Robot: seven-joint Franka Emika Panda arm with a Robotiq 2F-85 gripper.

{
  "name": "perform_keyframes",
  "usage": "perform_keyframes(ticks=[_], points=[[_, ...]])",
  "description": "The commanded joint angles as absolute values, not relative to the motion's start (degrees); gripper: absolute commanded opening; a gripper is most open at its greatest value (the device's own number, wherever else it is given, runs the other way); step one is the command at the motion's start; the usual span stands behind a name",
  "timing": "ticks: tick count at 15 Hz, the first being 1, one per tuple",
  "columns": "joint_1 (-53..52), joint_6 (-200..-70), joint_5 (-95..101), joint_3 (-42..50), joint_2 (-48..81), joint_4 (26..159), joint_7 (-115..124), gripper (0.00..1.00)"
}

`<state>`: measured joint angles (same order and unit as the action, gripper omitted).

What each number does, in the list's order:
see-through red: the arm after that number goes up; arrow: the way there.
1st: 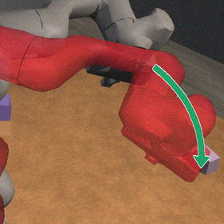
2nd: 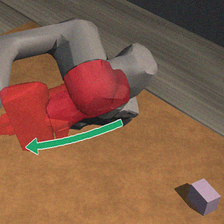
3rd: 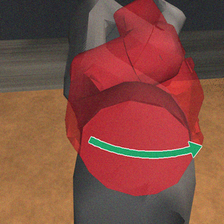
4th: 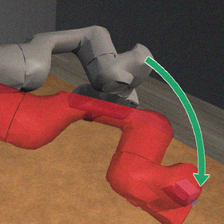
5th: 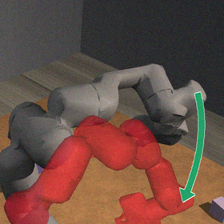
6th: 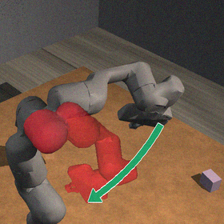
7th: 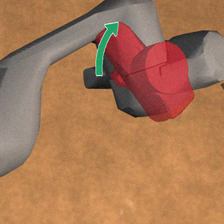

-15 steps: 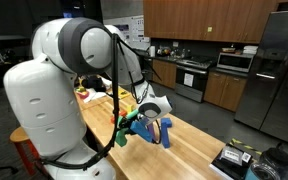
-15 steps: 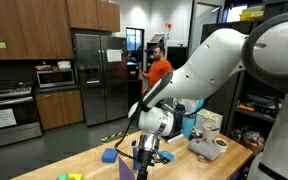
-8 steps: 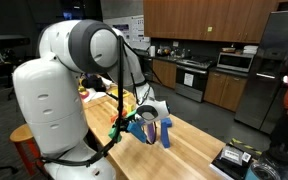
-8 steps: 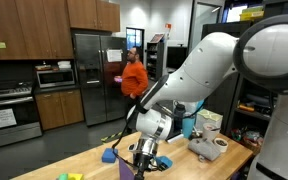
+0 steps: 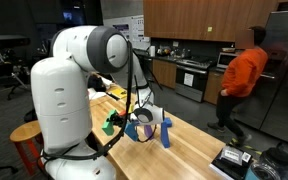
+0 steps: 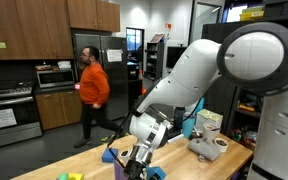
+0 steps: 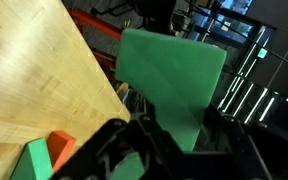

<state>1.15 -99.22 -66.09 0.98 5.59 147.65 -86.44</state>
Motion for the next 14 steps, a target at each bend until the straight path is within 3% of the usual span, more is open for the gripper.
perform_keyframes(ticks=[1, 14], points=[[0.96, -96.82, -69.81, 0.46, 9.92, 145.53, -90.72, 0.21], [-0.12, -96.97, -73.16, 0.42, 16.01, 141.93, -90.94, 0.21]])
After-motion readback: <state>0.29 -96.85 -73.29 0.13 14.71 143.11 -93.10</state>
